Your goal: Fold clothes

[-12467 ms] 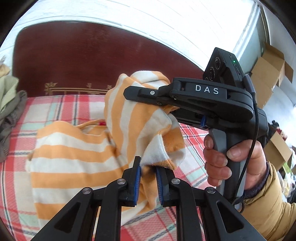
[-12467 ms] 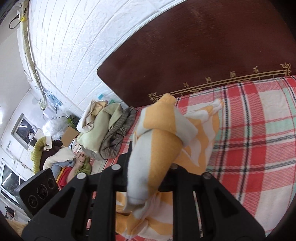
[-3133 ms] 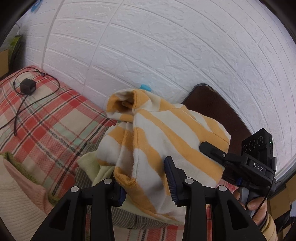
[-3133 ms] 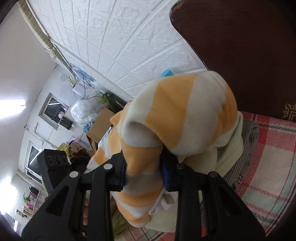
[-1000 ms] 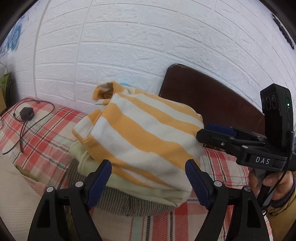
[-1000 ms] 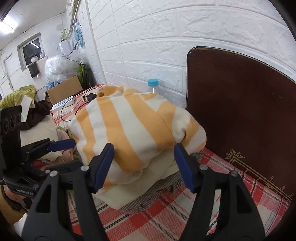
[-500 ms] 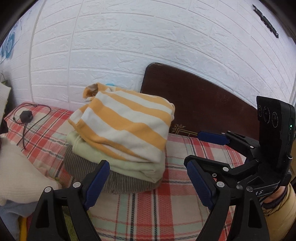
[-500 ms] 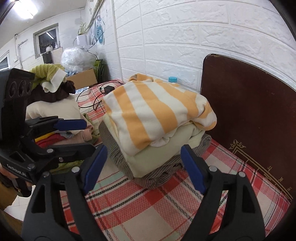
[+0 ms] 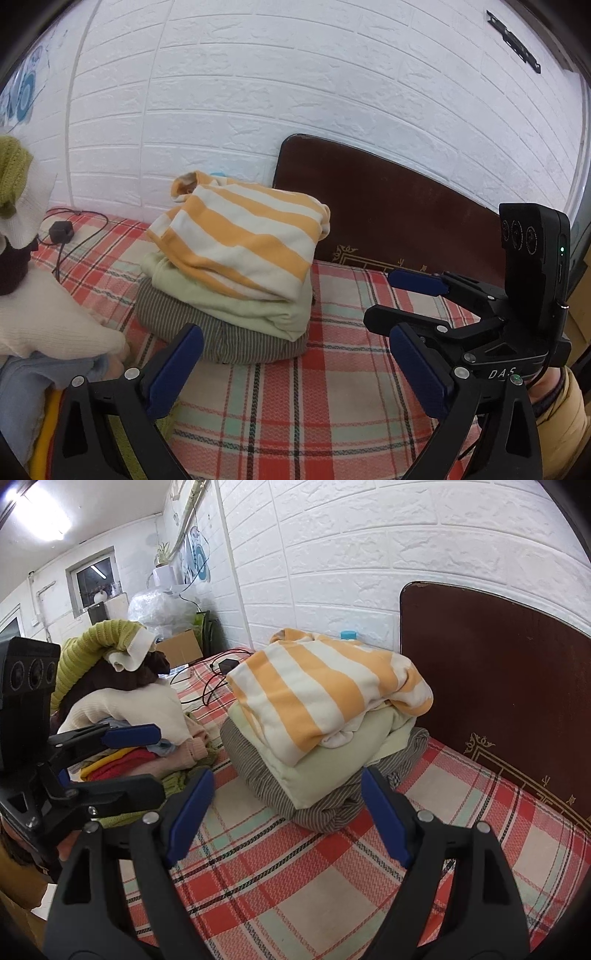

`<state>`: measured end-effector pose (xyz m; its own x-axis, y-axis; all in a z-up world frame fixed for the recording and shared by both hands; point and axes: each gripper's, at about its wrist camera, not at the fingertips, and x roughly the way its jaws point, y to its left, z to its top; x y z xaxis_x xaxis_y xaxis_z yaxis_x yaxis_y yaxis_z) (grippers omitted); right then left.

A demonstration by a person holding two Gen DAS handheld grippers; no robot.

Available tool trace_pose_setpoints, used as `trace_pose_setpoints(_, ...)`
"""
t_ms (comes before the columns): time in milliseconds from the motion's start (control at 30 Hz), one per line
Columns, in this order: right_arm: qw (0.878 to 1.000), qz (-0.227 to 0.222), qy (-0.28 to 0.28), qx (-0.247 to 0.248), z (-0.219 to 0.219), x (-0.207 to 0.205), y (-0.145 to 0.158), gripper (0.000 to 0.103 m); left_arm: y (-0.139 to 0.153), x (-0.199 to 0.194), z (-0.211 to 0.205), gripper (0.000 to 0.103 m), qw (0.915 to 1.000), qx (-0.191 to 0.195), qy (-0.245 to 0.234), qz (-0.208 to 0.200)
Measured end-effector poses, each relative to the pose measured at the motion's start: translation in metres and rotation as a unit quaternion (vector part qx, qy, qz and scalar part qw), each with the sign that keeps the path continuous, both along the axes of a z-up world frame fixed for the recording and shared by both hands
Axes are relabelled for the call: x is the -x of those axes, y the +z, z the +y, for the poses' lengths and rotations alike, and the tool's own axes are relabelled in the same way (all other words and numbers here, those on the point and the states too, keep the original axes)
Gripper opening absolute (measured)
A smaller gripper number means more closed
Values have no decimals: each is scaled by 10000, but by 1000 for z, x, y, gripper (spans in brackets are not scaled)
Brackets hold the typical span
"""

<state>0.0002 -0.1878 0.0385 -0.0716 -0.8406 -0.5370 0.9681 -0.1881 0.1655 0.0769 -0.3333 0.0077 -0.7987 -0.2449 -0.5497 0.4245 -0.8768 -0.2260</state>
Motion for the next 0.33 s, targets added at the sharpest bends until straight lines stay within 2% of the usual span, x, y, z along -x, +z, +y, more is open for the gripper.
trace_pose_setpoints(200,9999,-114,-44,47,8,-3,-1,83,7,-8,7,103,9995,293,106,62)
trace_pose_setpoints(333,9998,-158,-71,97,12,-6,-1,83,7,-12,4,103,9998,88,155,48)
